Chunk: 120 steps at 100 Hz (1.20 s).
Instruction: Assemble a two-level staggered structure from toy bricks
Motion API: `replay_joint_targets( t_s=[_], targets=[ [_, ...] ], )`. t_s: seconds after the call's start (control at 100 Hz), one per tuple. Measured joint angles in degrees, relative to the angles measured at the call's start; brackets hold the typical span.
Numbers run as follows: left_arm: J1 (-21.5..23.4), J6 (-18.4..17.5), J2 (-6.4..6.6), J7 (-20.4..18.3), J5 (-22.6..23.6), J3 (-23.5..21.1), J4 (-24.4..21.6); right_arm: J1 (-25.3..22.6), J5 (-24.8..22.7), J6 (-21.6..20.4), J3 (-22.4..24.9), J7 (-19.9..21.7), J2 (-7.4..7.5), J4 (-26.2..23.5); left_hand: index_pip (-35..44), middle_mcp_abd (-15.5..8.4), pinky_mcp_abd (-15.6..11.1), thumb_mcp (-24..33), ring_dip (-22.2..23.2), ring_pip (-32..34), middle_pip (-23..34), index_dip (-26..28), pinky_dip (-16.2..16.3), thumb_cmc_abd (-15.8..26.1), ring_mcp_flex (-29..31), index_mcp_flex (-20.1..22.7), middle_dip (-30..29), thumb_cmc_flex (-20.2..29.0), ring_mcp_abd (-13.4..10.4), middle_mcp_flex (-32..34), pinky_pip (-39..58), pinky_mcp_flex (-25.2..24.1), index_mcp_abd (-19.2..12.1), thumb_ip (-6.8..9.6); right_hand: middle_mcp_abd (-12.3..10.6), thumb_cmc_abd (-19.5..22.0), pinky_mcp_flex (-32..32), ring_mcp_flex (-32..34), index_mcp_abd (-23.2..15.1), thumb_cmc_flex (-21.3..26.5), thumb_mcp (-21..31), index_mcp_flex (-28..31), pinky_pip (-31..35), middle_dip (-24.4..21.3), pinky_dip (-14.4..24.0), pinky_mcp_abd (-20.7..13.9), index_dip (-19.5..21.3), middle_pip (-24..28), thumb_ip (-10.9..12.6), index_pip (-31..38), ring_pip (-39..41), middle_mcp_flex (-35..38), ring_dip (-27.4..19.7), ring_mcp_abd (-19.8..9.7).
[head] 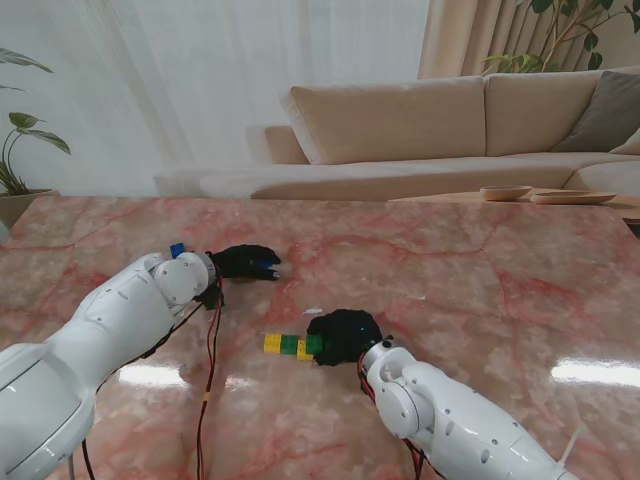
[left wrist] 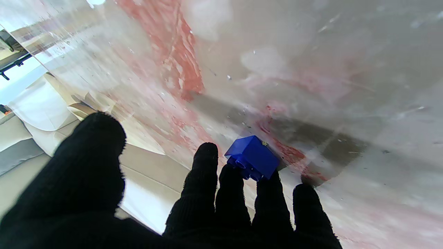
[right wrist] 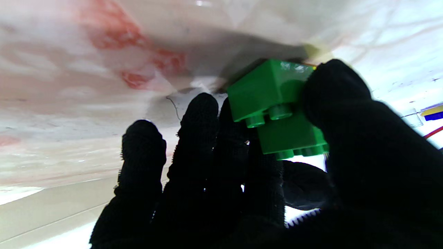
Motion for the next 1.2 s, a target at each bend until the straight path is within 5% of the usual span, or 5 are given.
replay_joint_targets(
  t_s=[0.18, 0.5, 0.75, 0.95, 1.2],
  targets=[
    [1.5, 1.91, 2.25, 1.33, 1.95, -0.72, -4.4, 0.13, 0.13, 0.24, -0.14, 0.0, -0.1, 0.07, 0.07, 1.31, 2.61, 1.67, 7.32, 5.46, 1.78, 0.02, 4.32, -0.46, 2.3, 0.0, 1.5, 0.0, 1.46, 3.49, 5.37, -0.02, -1.23, 0.04, -0.01, 0.0, -0.01, 0.0, -0.01, 0.0, -0.03, 0.0, 0.0, 0.0, 0.0, 0.01, -0.02, -0.04, -0.02, 0.02, 0.0, 0.17, 0.0, 0.0],
    [0.26, 1.51, 1.81, 4.9, 3.68, 0.51, -1.36, 0.31, 0.28, 0.3, -0.22, 0.02, -0.19, 0.27, 0.34, 3.45, 3.23, 10.02, 11.94, 7.93, 1.07, 0.03, 6.48, -4.56, -3.09, -2.96, 5.27, -0.04, 4.2, -3.39, 7.17, -0.92, -1.35, 0.09, -0.22, 0.0, -0.01, 0.0, -0.32, 0.0, -0.16, 0.0, 0.0, 0.02, 0.0, 0.01, -0.24, 0.04, -0.06, 0.13, 0.0, 0.19, 0.0, 0.0],
    [-3.43, 0.5, -0.89, 4.84, 4.03, 4.81, 6.72, 0.23, 0.45, 0.37, 0.03, 0.47, -0.2, 0.1, -0.18, 4.17, 3.14, 40.47, 14.91, 7.71, -5.56, -0.17, 11.12, -11.18, -7.26, -5.82, 10.96, 14.9, 2.86, -5.98, 1.51, -1.52, -5.66, -0.15, -0.37, 0.0, -0.02, 0.0, -0.49, 0.0, -0.18, 0.0, 0.0, 0.03, 0.0, 0.01, -0.71, -0.14, -0.09, 0.16, 0.0, 0.2, 0.0, 0.0],
    [-4.97, 0.09, -2.26, 5.07, 4.97, 6.79, 9.11, -0.09, 0.66, 0.39, 0.63, 1.07, -0.16, -0.2, -0.84, 4.17, 2.99, 40.48, 15.31, 7.7, -5.63, -0.7, 13.05, -12.15, -6.76, -8.39, 11.83, 21.43, 3.47, -5.99, 1.51, -1.52, -9.14, -0.24, -0.47, 0.0, -0.02, 0.0, -0.55, 0.0, -0.18, 0.0, 0.0, 0.03, 0.0, 0.03, -0.84, -0.32, -0.57, 0.6, 0.0, 0.2, 0.0, 0.0],
    [-5.74, 0.04, -3.32, 8.41, 6.87, 10.12, 10.69, -0.23, 1.19, 0.17, 0.9, 1.37, -0.09, -0.29, 13.32, 4.05, 2.99, 34.67, 15.31, 11.48, -1.45, 7.75, 14.68, -12.14, -6.69, -9.83, 12.82, 12.08, 3.59, -5.82, 4.59, -1.49, -9.17, -1.99, -0.56, 0.0, -0.02, 0.0, -0.56, 0.0, -0.19, 0.0, 0.0, 0.47, 0.0, 0.04, -1.41, -0.33, -0.59, 0.8, 0.0, 0.2, 0.01, 0.0]
  ],
)
